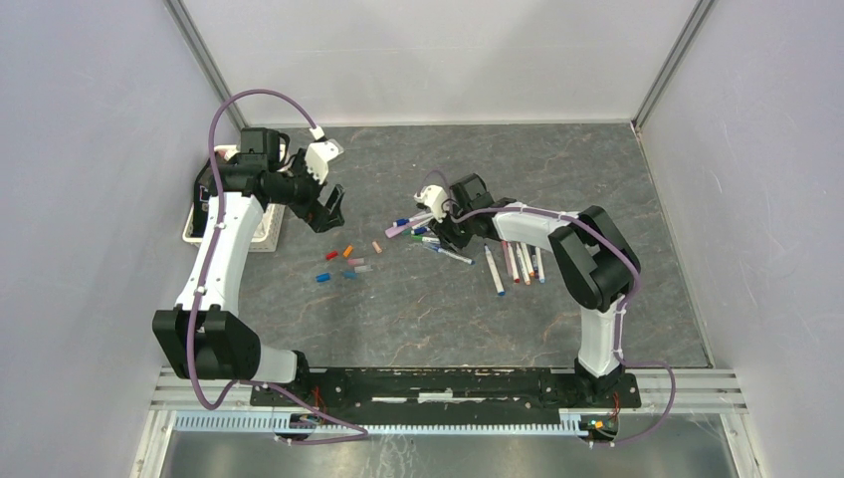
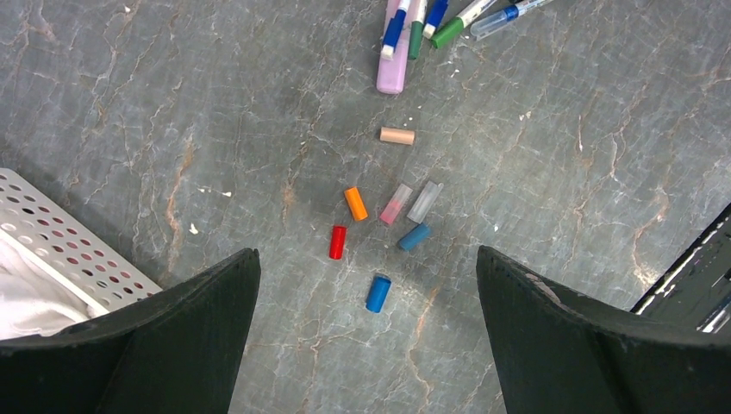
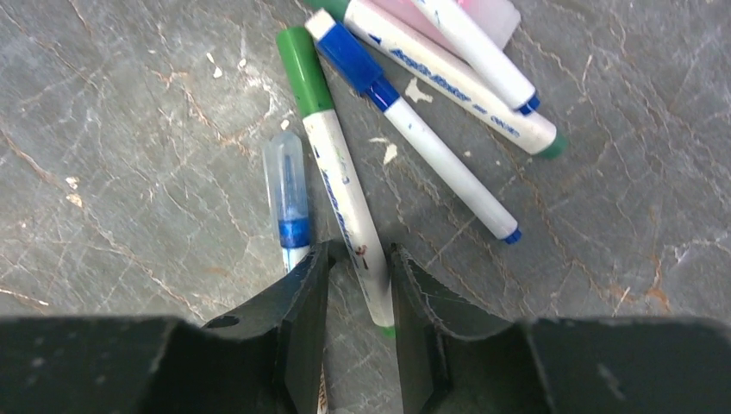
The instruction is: Open the pen caps
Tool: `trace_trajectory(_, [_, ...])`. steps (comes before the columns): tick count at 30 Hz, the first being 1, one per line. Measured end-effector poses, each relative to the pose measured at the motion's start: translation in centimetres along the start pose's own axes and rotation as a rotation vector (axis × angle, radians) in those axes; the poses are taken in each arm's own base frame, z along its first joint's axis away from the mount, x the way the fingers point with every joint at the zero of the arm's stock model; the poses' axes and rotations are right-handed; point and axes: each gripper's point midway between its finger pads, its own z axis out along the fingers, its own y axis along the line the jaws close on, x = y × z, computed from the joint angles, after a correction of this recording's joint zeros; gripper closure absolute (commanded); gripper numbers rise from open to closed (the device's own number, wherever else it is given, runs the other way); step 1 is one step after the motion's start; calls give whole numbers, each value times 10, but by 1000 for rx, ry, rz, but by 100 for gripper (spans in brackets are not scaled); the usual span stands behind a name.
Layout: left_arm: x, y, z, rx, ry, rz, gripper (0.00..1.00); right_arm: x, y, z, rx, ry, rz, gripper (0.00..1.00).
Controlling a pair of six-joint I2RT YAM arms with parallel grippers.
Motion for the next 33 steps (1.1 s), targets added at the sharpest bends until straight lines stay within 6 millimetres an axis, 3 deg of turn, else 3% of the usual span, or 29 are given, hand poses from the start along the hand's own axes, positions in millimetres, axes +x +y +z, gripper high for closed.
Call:
trace_trajectory(6, [1,-1,0,5,4,9,0,-8,4,7,-13,-10,-15,68])
trace_trajectory(13, [1,-5,0,30,0,27,0,-10,7,7,-31,-14,-19,99])
trace_trajectory(20, [9,-23,2,129,1,80,0,-14,15,2,-70,-17,-3,100])
trace_trajectory(24, [25,-44,7,236,8,128,0,-35,25,-19,-107,-73,20,100])
trace_trajectory(29, [43,-64,12,336,4,193,0,-77,43,-59,-175,-207,39,100])
trace_trajectory(33, [47,-77,11,371,-29,287,0,-98,78,-81,-311,-268,58,100])
